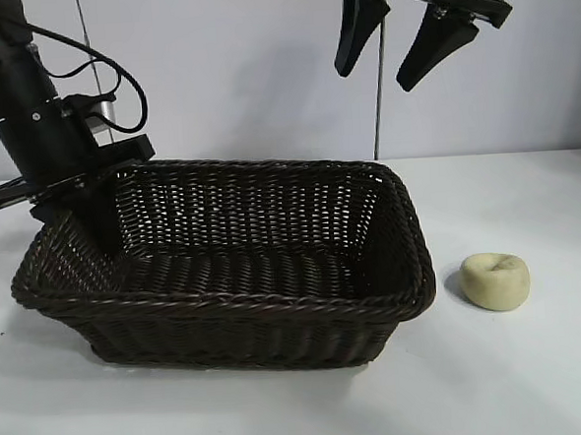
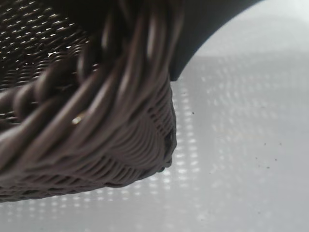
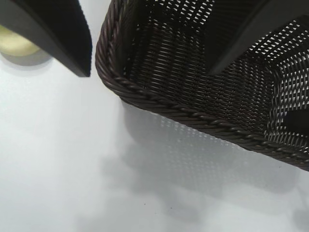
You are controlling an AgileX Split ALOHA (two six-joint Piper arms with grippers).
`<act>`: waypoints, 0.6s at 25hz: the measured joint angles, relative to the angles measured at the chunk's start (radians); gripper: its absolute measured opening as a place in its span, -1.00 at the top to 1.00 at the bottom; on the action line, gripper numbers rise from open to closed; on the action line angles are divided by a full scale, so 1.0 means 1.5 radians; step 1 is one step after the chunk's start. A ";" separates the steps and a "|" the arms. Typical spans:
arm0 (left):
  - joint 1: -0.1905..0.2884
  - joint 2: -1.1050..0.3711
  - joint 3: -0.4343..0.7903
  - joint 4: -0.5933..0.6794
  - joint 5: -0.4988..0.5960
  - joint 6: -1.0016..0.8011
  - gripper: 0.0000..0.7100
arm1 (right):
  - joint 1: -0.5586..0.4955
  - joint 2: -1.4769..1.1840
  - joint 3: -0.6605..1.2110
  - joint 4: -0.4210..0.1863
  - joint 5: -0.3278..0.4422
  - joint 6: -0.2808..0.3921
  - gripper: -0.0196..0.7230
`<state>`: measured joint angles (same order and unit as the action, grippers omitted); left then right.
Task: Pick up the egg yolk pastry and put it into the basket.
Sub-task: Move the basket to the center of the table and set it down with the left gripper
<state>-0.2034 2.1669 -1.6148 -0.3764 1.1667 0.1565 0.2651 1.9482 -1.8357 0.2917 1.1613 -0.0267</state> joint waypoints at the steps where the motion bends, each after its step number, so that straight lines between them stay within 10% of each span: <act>1: 0.000 0.003 0.000 0.000 -0.003 0.001 0.70 | 0.000 0.000 0.000 0.000 0.000 0.000 -0.36; 11: 0.000 0.012 -0.001 -0.008 -0.030 0.001 0.67 | 0.000 0.000 0.000 0.000 0.000 0.000 -0.36; 15: 0.000 0.012 -0.002 -0.017 -0.031 0.001 0.26 | 0.000 0.000 0.000 0.000 0.000 0.000 -0.36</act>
<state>-0.2034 2.1843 -1.6171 -0.4019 1.1198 0.1578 0.2651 1.9482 -1.8357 0.2917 1.1613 -0.0267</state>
